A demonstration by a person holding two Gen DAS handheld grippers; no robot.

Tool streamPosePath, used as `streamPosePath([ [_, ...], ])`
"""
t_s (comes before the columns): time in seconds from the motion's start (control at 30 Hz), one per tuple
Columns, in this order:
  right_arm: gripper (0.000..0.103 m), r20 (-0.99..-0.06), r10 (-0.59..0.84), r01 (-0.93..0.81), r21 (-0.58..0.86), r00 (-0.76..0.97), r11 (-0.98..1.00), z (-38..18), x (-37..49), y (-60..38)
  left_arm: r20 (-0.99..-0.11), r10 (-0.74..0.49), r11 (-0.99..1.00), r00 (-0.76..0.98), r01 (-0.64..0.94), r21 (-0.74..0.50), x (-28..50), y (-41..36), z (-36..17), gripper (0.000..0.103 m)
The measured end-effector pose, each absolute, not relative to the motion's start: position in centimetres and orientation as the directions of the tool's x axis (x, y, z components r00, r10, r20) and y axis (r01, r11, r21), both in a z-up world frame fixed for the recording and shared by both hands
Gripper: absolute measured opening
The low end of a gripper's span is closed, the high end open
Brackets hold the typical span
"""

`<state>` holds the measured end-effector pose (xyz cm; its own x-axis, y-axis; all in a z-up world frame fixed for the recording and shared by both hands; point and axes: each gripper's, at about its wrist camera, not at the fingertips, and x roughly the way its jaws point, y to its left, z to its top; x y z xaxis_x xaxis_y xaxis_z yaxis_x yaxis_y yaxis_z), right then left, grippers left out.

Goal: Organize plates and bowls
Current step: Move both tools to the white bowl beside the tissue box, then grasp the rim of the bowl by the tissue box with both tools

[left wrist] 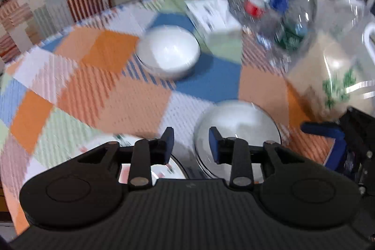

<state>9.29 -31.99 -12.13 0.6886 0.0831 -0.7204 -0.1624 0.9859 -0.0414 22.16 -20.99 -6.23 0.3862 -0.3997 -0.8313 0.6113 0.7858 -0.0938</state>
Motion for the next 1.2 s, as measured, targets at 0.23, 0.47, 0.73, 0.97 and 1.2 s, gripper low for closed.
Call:
streamPosePath([
  [0.23, 0.093, -0.644, 0.132, -0.162, 0.013, 0.754, 0.987, -7.8, 10.4, -32.8, -0.807, -0.399, 0.763, 0.436, 0.646, -0.028, 23.9, -19.9, -3.1, 0.043],
  [0.47, 0.089, -0.711, 0.151, -0.121, 0.094, 0.687, 0.988, -5.1, 13.8, -35.1, -0.823, -0.353, 0.751, 0.445, 0.659, 0.034, 27.1, -19.2, -4.0, 0.061],
  [0.73, 0.078, -0.721, 0.315, -0.013, 0.391, 0.618, 0.92, -7.1, 19.4, -39.4, -0.83, -0.374, 0.743, 0.413, 0.669, -0.001, 31.4, -19.8, -7.3, 0.067],
  [0.97, 0.065, -0.712, 0.297, 0.081, 0.444, 0.636, 0.892, -11.2, 25.3, -40.8, -0.814, -0.482, 0.76, 0.323, 0.617, -0.205, 36.3, -19.7, -10.5, 0.066],
  [1.2, 0.056, -0.756, 0.261, 0.242, 0.483, 0.6, 0.841, -16.2, 30.0, -42.5, -0.838, -0.425, 0.812, 0.342, 0.554, -0.186, 39.8, -20.7, -14.1, 0.064],
])
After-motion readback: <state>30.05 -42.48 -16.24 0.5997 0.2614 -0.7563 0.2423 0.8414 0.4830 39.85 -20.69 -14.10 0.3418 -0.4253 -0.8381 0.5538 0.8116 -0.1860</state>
